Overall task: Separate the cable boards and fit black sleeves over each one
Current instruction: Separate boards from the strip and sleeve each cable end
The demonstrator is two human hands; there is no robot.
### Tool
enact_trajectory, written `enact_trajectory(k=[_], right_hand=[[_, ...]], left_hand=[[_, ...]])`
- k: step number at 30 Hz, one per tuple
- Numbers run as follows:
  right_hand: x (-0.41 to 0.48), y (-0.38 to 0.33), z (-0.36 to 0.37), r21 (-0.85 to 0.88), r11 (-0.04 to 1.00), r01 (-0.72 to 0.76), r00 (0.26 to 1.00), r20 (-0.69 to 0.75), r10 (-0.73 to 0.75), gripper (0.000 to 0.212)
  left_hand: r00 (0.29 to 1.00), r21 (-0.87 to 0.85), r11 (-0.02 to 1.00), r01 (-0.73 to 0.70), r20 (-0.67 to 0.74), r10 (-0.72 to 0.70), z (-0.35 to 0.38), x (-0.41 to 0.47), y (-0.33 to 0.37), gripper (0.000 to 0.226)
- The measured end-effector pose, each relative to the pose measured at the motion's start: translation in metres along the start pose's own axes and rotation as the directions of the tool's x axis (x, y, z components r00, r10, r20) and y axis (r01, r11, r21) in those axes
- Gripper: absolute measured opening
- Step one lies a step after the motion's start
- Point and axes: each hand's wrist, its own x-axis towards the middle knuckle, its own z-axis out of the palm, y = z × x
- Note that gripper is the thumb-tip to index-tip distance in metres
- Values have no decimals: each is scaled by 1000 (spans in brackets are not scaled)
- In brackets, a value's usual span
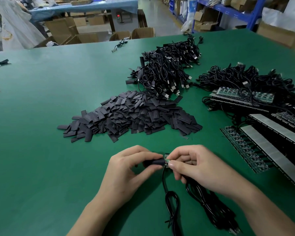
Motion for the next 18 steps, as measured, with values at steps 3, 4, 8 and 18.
enact_trajectory(k=[3,4,8,18], right_hand=[[-2,-3,-7,21,1000,-10,1000,-9,10,5],[-2,-3,-7,0,1000,-9,1000,-17,9,7],[-3,-3,-5,-37,999,-19,1000,-25,18,14],[-3,-3,-3,-59,998,-18,1000,-27,17,16]], left_hand=[[999,-8,1000,17,-27,-18,-1,0,-1,16],[1000,-12,1000,17,-24,-17,-1,0,0,17],[1000,-16,1000,14,6,-14,0,-1,1,17],[999,-17,1000,-22,39,22,1,-1,-2,17]])
